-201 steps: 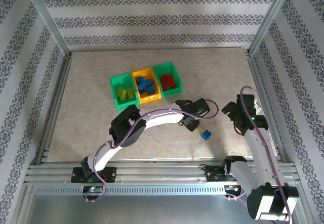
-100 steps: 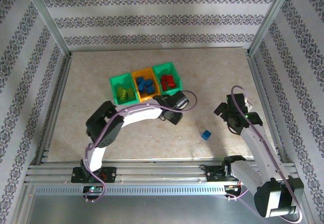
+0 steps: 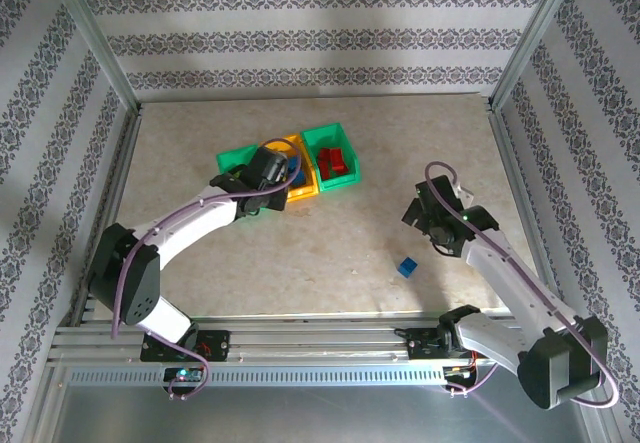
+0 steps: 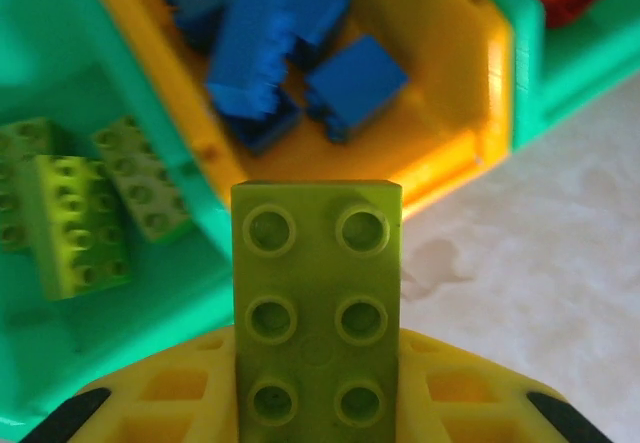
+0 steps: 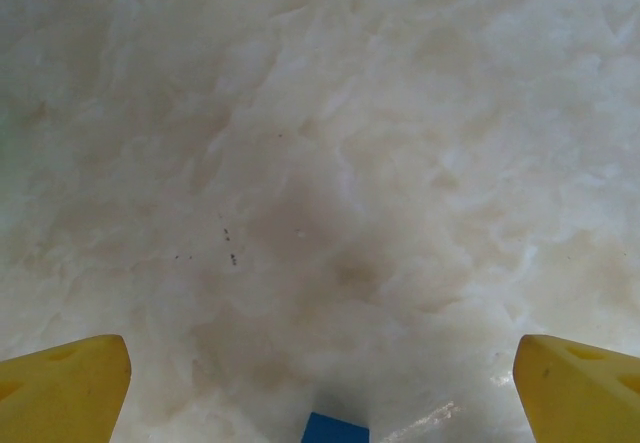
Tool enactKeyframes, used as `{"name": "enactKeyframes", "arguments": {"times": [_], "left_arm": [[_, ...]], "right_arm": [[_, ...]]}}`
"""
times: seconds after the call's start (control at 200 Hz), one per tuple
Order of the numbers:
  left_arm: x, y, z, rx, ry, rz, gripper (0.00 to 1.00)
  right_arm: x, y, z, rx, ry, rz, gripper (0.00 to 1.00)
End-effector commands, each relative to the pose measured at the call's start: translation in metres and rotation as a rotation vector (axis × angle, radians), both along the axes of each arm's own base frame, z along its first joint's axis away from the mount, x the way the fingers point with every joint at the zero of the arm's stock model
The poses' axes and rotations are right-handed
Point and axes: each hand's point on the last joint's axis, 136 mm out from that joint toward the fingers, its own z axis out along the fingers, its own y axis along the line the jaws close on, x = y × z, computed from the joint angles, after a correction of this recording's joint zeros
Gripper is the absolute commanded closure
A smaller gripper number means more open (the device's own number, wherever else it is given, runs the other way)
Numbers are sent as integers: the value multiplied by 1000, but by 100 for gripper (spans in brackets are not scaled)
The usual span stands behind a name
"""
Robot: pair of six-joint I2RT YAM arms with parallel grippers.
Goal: Sort the legos into containers by color
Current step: Place the lego in the container.
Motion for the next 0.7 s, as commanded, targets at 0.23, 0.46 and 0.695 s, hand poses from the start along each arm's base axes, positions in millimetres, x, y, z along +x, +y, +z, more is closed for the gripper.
{"name": "enactKeyframes", "arguments": {"times": [0.23,0.46,0.695], "left_arm": [[41,70,8,-2,-25,224,80],[71,88,-4,-24,-3,286,76],[91,90,-24,1,45,308,76]], "right_arm": [[3,24,7,-90,31,98,2],[-1,32,7,-113,60,136,2],[-18,29,-3,-150,128,144,2]]}}
